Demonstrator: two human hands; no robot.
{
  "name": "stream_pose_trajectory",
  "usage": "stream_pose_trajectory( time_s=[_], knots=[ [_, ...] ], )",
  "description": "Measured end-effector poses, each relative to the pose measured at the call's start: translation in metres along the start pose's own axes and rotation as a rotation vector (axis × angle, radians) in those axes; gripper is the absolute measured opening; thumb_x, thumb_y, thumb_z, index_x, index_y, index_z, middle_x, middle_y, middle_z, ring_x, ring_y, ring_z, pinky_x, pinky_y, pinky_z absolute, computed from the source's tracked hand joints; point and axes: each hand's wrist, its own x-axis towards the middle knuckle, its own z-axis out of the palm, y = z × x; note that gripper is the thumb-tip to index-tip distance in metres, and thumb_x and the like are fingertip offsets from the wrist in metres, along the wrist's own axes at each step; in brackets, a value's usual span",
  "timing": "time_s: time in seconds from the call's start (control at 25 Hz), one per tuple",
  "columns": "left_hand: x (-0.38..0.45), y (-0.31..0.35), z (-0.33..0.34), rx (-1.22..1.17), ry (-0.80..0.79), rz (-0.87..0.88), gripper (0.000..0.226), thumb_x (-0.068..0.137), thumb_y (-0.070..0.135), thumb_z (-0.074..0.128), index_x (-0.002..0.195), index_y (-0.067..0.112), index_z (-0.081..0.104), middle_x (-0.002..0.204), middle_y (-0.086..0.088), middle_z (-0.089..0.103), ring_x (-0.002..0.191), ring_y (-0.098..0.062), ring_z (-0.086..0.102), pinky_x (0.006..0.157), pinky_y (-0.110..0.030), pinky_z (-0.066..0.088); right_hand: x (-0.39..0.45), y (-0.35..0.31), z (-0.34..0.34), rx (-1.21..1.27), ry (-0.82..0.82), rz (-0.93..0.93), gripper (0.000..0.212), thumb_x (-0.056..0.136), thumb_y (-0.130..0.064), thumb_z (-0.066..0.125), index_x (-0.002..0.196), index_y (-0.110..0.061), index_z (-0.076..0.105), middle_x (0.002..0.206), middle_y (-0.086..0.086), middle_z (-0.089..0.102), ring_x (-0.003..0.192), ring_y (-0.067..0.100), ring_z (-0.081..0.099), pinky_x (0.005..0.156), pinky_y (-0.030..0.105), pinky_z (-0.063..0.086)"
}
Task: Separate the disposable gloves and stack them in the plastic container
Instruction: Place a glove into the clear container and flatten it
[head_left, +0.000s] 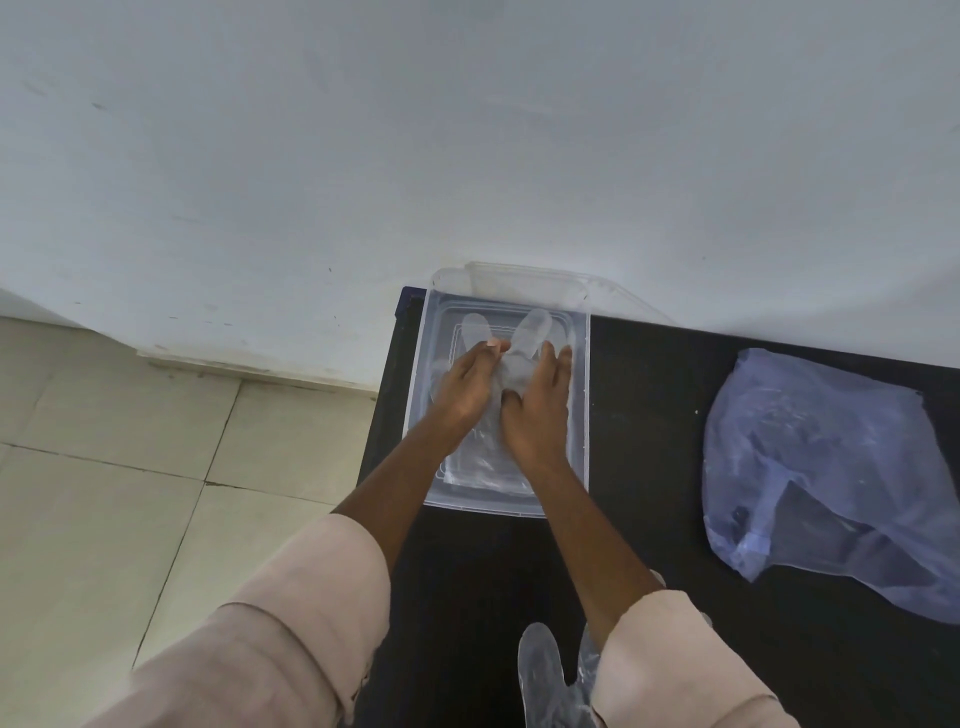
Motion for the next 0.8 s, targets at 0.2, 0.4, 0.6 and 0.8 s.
stream_pose_trajectory(
  time_s=[0.2,0.4,0.6,0.8],
  knots=[
    [0.001,-0.002,-0.001,-0.013,0.013,0.003,0.039,0.097,0.051,0.031,0.119,0.036,0.061,0.131,-0.001,0.061,0.122,-0.016,0.055,0.108,-0.047,0.042,-0.002,-0.005,-0.002,0.132,0.065,0.004,0.07,0.094,-0.005,0.047,0.152,-0.01,0.009,0.163,0.01,0.003,0.15,0.024,0.006,0.116,0.032,0.018],
    [0.001,0.002,-0.006,-0.06,0.024,-0.001,0.035,0.101,0.046,0.034,0.116,0.032,0.062,0.123,0.0,0.062,0.109,-0.011,0.06,0.097,-0.038,0.049,-0.002,-0.003,-0.009,0.197,0.092,0.012,0.071,0.09,-0.002,0.049,0.151,-0.012,0.015,0.16,0.01,0.019,0.147,0.023,0.02,0.108,0.016,0.012],
    [-0.01,0.023,-0.007,-0.087,0.068,0.041,0.025,0.101,0.041,0.042,0.113,0.03,0.061,0.125,-0.002,0.06,0.112,-0.018,0.058,0.089,-0.034,0.048,-0.016,-0.009,-0.023,0.308,0.093,-0.024,0.061,0.093,-0.006,0.052,0.147,-0.017,0.028,0.149,0.006,0.041,0.129,0.021,0.049,0.106,0.037,0.045],
    [-0.041,0.056,-0.009,-0.099,0.036,0.07,0.016,0.094,0.025,0.058,0.108,0.023,0.065,0.116,-0.007,0.069,0.101,-0.019,0.064,0.085,-0.035,0.048,-0.038,-0.017,-0.059,0.541,0.109,-0.033,0.032,0.091,-0.009,0.058,0.123,-0.016,0.056,0.12,0.002,0.062,0.105,0.016,0.062,0.088,0.028,0.052]
  ],
)
